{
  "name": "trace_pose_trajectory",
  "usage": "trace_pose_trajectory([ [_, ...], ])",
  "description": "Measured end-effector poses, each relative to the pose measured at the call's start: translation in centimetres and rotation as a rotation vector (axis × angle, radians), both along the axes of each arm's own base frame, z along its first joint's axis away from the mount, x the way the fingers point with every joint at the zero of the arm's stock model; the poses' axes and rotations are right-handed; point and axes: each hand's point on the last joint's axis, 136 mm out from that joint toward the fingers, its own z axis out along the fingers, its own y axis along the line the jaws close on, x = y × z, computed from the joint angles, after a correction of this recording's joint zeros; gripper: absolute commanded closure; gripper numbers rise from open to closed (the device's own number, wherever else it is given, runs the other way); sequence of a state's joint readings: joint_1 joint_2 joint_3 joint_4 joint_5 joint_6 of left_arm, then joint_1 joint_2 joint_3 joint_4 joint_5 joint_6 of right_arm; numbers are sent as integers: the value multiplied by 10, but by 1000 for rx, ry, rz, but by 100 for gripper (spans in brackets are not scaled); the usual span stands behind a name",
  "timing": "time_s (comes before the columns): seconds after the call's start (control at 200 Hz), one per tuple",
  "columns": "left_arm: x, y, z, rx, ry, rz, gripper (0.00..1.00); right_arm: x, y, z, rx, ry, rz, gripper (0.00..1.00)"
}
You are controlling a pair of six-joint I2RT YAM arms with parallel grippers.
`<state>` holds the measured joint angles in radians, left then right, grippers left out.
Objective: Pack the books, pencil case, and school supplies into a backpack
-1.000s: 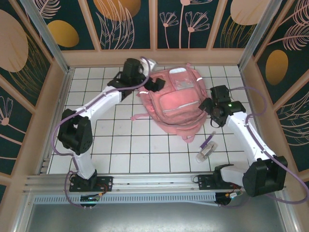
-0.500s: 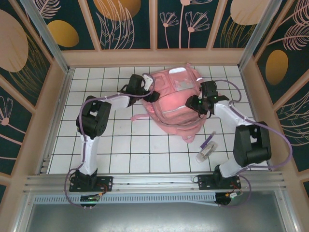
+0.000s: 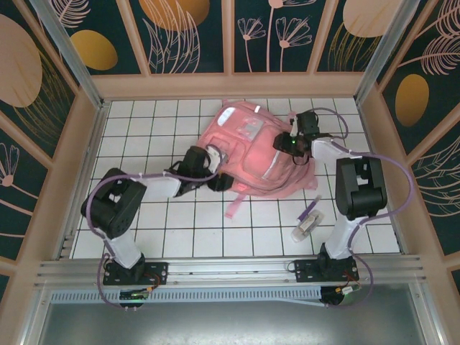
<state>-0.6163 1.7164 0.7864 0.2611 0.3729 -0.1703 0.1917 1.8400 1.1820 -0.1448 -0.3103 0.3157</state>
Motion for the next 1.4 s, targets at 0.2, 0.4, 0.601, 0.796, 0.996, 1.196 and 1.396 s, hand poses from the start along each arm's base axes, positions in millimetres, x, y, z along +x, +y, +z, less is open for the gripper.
trace_pose_trajectory([
  [0.2,-56,23,34,12,-35,-63,33,18,65,0,60,-74,172,56],
  [0.4,-54,38,120,90,-556,-232,29,9,135,22,145,-164,353,50],
  [0.601,-31,63,54,477,-636,-361,32,-9,132,59,182,-222,383,46],
  [0.796,-24,95,20,706,-601,-426,30,-41,114,117,188,-345,396,44],
  [0.996,-4,134,25,786,-588,-340,35,-70,109,98,173,-291,411,44],
  [1.196,-4,133,5,751,-545,-385,37,-108,115,60,172,-172,441,44],
  [1.396,-3,118,-5,680,-525,-431,33,-111,112,52,163,-149,426,44],
])
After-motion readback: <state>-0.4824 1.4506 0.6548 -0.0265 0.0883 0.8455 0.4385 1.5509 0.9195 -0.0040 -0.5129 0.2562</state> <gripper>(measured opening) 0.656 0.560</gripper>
